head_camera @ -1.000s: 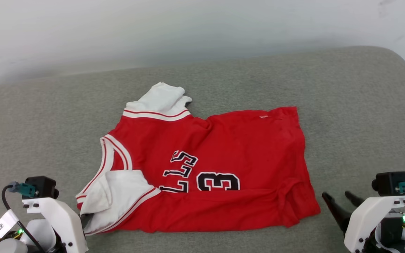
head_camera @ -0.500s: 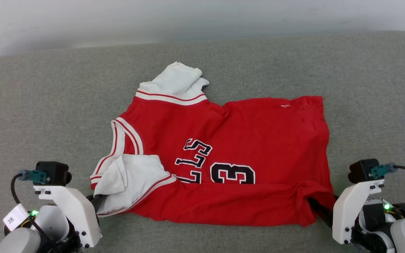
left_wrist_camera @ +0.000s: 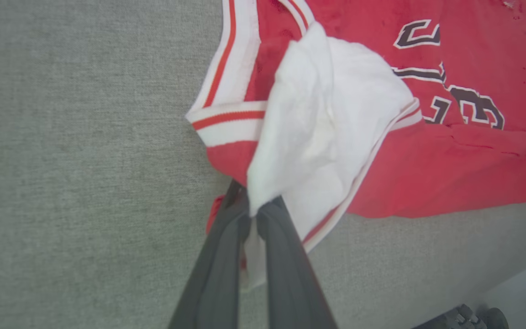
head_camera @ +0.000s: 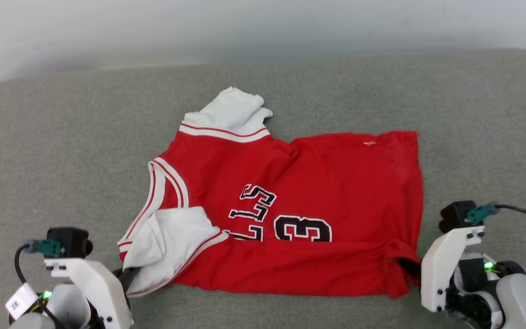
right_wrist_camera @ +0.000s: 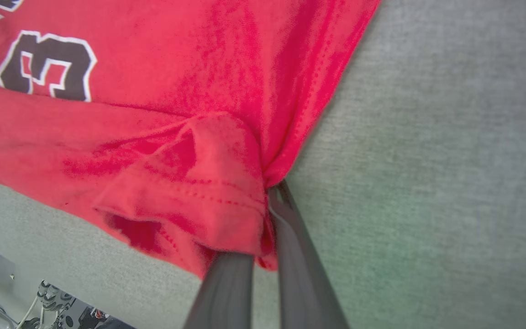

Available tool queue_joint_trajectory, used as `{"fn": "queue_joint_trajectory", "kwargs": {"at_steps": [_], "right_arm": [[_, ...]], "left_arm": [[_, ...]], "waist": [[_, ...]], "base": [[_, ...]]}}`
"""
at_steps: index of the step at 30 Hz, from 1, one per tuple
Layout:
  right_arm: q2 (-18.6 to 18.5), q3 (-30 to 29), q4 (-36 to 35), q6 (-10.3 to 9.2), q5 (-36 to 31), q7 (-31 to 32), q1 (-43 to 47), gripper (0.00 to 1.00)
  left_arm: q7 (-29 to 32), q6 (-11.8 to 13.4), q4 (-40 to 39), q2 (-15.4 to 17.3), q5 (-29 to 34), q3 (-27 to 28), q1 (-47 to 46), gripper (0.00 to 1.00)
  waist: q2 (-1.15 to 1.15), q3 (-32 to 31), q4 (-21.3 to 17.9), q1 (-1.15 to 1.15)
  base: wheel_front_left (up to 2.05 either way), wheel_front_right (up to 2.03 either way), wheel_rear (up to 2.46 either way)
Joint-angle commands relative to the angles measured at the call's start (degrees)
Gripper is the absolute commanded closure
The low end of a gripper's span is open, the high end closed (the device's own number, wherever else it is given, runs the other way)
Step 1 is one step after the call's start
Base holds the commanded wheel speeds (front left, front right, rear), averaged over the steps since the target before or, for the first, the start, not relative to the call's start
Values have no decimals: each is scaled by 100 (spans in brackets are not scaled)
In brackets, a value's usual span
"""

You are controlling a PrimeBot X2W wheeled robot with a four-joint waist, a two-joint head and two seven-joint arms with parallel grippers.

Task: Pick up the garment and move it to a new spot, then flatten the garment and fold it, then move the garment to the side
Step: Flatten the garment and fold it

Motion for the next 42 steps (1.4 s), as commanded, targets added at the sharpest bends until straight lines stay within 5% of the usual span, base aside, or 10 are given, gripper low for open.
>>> {"fn": "queue_joint_trajectory", "kwargs": {"at_steps": [1, 17, 23, 24, 25, 26, 27, 28, 29, 42], "right_arm": [[6, 73, -57, 15, 28, 18, 129, 100], [-157, -210, -789, 8, 203, 428, 1113, 100], [-37, -272, -607, 8, 175, 305, 1389, 100], [20, -281, -546, 8, 223, 194, 1422, 93], [50, -267, -476, 8, 231, 87, 1466, 62], [53, -251, -414, 8, 217, -21, 1497, 0], [72, -252, -383, 8, 230, -172, 1519, 0], [87, -249, -359, 8, 247, -320, 1536, 0], [94, -247, -351, 8, 236, -494, 1549, 0], [290, -747, -1133, 8, -431, -2902, 1626, 0]], "left_arm": [[-53, 51, -53, 13, -18, 22, 155, 100], [-272, 783, -753, 82, -96, 99, 1670, 100], [-297, 684, -360, -167, -348, 83, 1699, 100], [-338, 636, -262, -205, -348, 72, 1617, 100], [-422, 613, -151, -280, -350, 100, 1524, 100], [-460, 574, -49, -354, -374, 92, 1477, 89], [-474, 529, 47, -402, -362, 52, 1445, 63], [-503, 493, 133, -452, -364, 37, 1388, 24], [-532, 456, 196, -479, -362, 34, 1336, 0], [-1676, 686, 106, -546, 308, 387, 852, 0]], "waist": [[0, -210, -59, 0], [0, -1171, 53, 0], [0, -1162, 108, 0], [0, -1151, 116, 0], [0, -1139, 126, 0], [0, -1129, 139, 0], [0, -1119, 146, 0], [0, -1106, 149, 0], [0, -1096, 147, 0], [0, -958, -28, 0]], "base": [[0, 0, 0], [0, 0, 0], [0, 0, 0], [0, 0, 0], [0, 0, 0], [0, 0, 0], [0, 0, 0], [0, 0, 0], [0, 0, 0], [0, 0, 0]]}}
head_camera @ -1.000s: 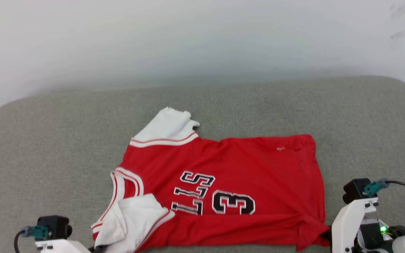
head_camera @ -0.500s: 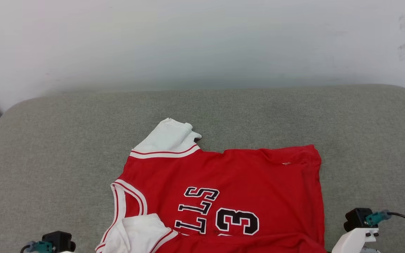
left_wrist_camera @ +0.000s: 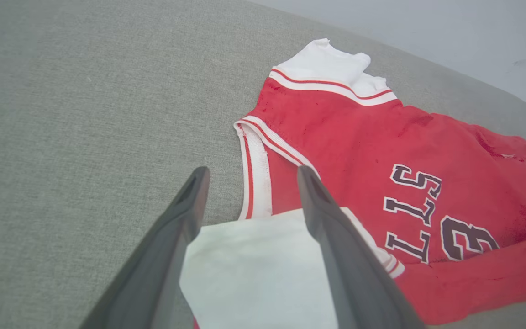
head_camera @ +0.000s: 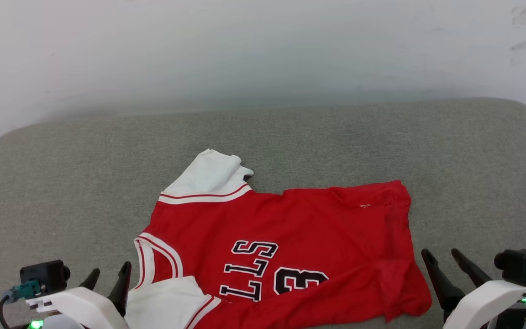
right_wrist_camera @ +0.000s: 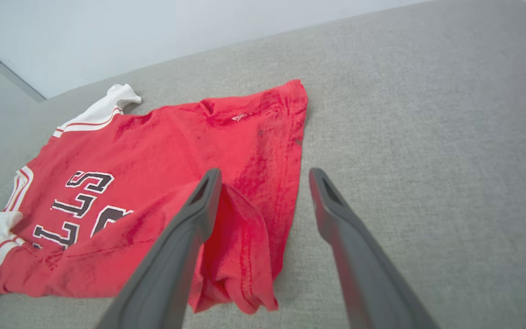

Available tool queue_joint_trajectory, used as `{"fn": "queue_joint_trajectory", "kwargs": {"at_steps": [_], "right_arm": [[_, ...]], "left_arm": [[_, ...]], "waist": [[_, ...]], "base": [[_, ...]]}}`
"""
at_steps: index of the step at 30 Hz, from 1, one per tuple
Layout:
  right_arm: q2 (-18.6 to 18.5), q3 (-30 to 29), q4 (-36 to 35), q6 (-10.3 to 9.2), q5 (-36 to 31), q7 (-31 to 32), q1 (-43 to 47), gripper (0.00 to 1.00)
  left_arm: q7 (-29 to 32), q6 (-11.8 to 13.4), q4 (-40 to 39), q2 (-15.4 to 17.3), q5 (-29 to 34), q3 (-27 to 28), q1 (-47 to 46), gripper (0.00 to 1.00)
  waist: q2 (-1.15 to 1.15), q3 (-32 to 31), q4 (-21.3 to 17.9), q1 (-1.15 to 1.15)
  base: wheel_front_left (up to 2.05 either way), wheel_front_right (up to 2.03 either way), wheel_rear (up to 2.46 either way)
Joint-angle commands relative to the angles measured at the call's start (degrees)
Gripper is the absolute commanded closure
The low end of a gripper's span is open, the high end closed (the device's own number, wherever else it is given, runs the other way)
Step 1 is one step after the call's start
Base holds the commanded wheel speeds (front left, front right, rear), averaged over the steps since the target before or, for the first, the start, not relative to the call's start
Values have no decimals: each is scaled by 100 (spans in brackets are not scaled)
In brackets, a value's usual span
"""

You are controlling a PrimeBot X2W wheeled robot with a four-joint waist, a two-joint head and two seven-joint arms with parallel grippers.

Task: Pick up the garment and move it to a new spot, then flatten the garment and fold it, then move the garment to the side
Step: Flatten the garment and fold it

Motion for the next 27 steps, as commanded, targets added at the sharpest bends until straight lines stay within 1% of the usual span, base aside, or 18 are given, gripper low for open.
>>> {"fn": "queue_joint_trajectory", "kwargs": {"at_steps": [1, 4, 6, 7, 9, 11, 12, 13, 17, 22, 24, 27], "right_arm": [[72, -27, -92, -1, -77, -82, -10, 0], [160, -124, -399, -1, -269, -166, -97, 0], [190, -157, -592, -1, -413, -186, -171, 0], [224, -208, -803, -1, -546, -220, -252, 0], [250, -229, -889, -1, -579, -234, -298, 0], [326, -254, -1158, -1, -721, -302, -477, 0], [326, -254, -1158, -1, -721, -302, -477, 0], [350, -254, -1228, -1, -773, -315, -539, 0], [464, -152, -1469, -1, -867, -417, -793, 0], [603, 6, -1553, -1, -877, -571, -1061, 0], [652, 64, -1516, -1, -866, -624, -1138, 0], [701, 173, -1436, -1, -824, -743, -1240, 0]], "left_arm": [[-71, 29, -31, 1, 75, 19, -90, 0], [-250, 62, -113, 31, 236, 76, -332, 0], [-331, 36, -146, 61, 349, 86, -546, 0], [-408, 14, -170, 87, 481, 91, -834, 0], [-447, -6, -169, 104, 551, 86, -989, 0], [-509, -83, -100, 119, 686, 90, -1498, 0], [-509, -83, -100, 119, 686, 90, -1498, 0], [-499, -129, -43, 130, 713, 87, -1686, 0], [-325, -326, 230, 235, 789, 71, -2453, 0], [323, -616, 665, 477, 699, -21, -3344, 0], [725, -764, 890, 586, 594, -73, -3656, 0], [1494, -901, 1230, 797, 390, -135, -4066, 0]], "waist": [[0, 45, -54, 0], [0, 148, -151, 0], [0, 258, -218, 0], [0, 390, -281, 0], [0, 471, -316, 0], [0, 781, -438, 0], [0, 781, -438, 0], [0, 886, -482, 0], [0, 1336, -738, 0], [0, 1801, -1116, 0], [0, 1940, -1254, 0], [0, 2116, -1476, 0]], "base": [[0, 0, 0], [0, 0, 0], [0, 0, 0], [0, 0, 0], [0, 0, 0], [0, 0, 0], [0, 0, 0], [0, 0, 0], [0, 0, 0], [0, 0, 0], [0, 0, 0], [0, 0, 0]]}}
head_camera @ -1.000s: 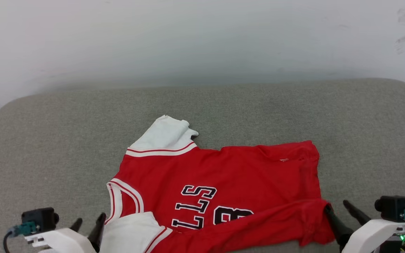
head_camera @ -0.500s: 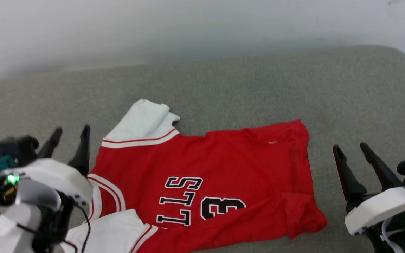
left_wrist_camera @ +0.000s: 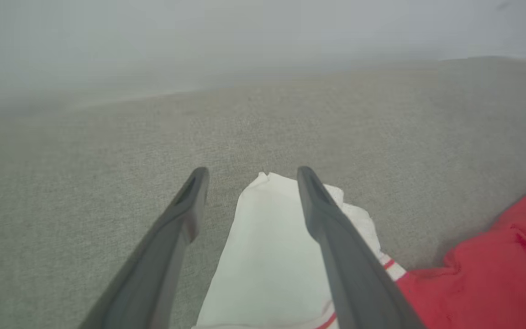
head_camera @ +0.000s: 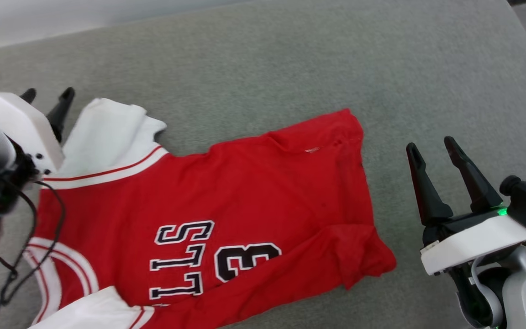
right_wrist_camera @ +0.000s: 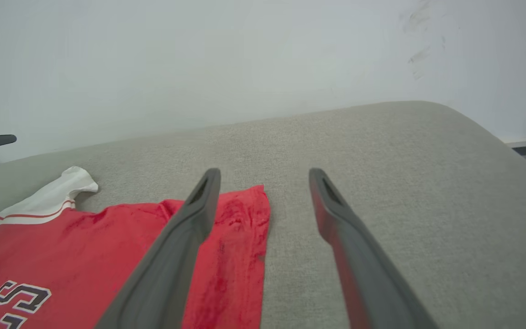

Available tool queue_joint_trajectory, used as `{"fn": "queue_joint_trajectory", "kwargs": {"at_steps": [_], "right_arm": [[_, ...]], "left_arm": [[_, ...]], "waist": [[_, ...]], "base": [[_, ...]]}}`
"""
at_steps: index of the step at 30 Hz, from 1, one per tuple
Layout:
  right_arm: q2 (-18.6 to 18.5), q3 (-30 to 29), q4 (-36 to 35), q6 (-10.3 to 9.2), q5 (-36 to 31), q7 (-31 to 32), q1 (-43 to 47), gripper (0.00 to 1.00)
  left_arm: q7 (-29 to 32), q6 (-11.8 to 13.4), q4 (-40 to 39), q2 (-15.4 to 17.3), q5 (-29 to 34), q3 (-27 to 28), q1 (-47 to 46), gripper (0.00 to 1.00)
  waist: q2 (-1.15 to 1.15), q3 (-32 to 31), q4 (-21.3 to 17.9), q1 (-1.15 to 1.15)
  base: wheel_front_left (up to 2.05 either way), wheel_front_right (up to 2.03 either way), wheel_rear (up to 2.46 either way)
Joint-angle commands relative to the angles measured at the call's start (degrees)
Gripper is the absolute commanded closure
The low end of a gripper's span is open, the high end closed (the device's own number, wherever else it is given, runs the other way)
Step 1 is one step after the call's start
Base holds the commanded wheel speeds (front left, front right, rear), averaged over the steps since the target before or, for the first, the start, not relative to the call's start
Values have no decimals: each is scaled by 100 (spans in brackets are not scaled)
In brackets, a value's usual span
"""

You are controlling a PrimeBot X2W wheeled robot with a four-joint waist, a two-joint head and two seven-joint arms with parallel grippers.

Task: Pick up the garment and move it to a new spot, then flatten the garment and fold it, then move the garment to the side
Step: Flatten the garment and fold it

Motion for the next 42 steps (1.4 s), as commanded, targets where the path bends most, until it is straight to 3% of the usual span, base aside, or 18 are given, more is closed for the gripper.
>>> {"fn": "queue_joint_trajectory", "kwargs": {"at_steps": [1, 6, 16, 17, 18, 22, 29, 34, 42], "right_arm": [[43, 32, 57, -3, 71, -58, -98, 0], [108, 156, 280, -3, 151, -250, -193, 0], [136, 314, 629, -3, 444, -450, -269, 0], [136, 320, 659, -3, 469, -452, -279, 0], [134, 327, 691, -3, 510, -457, -293, 0], [137, 331, 788, -3, 601, -433, -314, 0], [6, 221, 1241, -3, 911, -157, -606, 0], [-337, 226, 2076, -3, 1270, 436, -1195, 0], [-867, 698, 3261, -3, 1555, 1640, -2467, 0]], "left_arm": [[273, -66, 113, 106, -75, -27, -197, 0], [1588, -267, 593, 433, -332, -234, -744, 0], [3087, -315, 1205, 559, -408, -756, -964, 0], [3158, -328, 1244, 518, -420, -810, -949, 55], [3191, -350, 1275, 476, -410, -859, -936, 100], [3060, -353, 1389, 295, -391, -924, -892, 100], [2198, -292, 1538, 212, -113, -779, -1205, 100], [1591, -264, 1436, -19, 57, -733, -1462, 100], [1099, -448, 1061, -360, 153, -831, -1667, 100]], "waist": [[0, 311, -352, -1], [0, 566, -656, -1], [0, 822, -881, -1], [0, 827, -890, -1], [0, 829, -897, -1], [0, 782, -892, -1], [0, 505, -714, -1], [0, 323, -353, -1], [0, 281, 377, -1]], "base": [[0, 0, 0], [0, 0, 0], [0, 0, 0], [0, 0, 0], [0, 0, 0], [0, 0, 0], [0, 0, 0], [0, 0, 0], [0, 0, 0]]}}
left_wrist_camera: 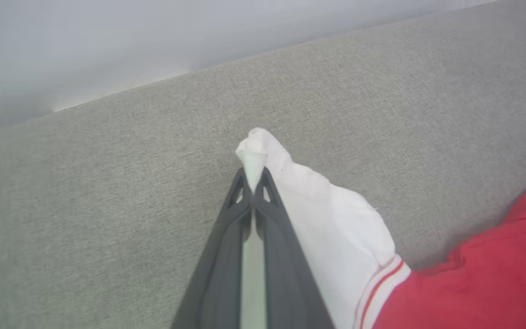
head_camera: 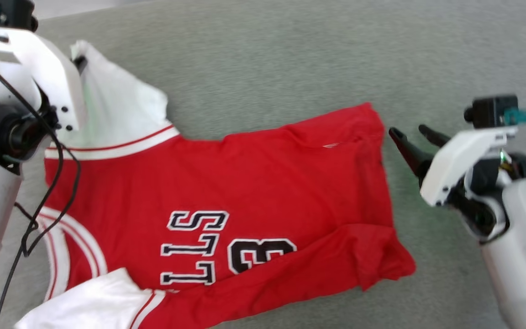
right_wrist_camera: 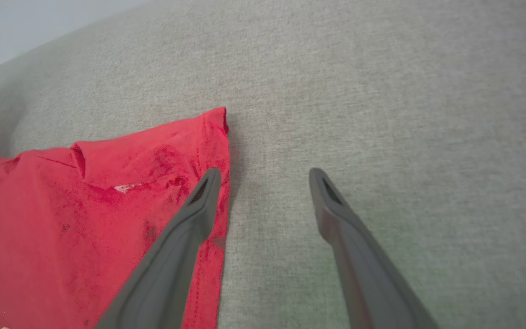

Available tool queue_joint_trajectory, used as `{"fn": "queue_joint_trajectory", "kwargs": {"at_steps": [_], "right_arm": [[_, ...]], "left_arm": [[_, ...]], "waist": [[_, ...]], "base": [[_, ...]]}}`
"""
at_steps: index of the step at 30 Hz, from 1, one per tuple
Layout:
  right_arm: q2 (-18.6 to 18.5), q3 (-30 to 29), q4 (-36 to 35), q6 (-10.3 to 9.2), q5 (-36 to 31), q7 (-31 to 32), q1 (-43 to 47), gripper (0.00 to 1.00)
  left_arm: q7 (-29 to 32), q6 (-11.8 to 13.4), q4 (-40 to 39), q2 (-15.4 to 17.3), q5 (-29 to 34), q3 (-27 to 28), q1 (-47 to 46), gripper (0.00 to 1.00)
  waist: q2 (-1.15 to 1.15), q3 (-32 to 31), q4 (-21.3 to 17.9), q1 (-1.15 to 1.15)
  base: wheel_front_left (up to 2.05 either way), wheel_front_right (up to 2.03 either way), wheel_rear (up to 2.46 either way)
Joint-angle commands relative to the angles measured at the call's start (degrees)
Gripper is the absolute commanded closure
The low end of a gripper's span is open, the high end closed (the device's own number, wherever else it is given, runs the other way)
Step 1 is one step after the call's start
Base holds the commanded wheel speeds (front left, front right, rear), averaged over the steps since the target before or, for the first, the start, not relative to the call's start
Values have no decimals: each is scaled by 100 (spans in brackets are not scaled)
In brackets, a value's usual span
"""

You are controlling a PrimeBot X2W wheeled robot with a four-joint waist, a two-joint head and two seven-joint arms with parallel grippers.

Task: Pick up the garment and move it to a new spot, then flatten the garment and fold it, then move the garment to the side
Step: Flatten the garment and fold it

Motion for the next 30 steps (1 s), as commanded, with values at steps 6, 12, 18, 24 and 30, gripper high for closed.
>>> {"fn": "queue_joint_trajectory", "kwargs": {"at_steps": [6, 12, 18, 24, 30], "right_arm": [[-249, 412, 906, -3, 58, 1003, -1101, 0], [-190, 747, 1969, -3, 135, 2081, -1481, 0], [-80, 768, 2448, -1, 134, 2574, -1699, 100], [-254, 577, 2085, -2, 190, 2136, -2006, 100], [-396, 300, 1567, -3, 387, 1815, -1553, 100]], "left_arm": [[-258, -85, -425, -150, 88, -76, -119, 100], [-396, -131, -624, -238, 34, -120, 31, 100], [-534, -164, -588, -239, -121, -24, 227, 100], [-809, -139, -570, -189, -285, 149, 528, 100], [-1366, -39, -732, -243, -732, 564, 1330, 100]], "waist": [[0, 156, 655, -1], [0, 265, 898, -1], [0, 178, 983, -1], [0, -96, 1012, -1], [0, -620, 1079, -1]], "base": [[0, 0, 0], [0, 0, 0], [0, 0, 0], [0, 0, 0], [0, 0, 0]]}}
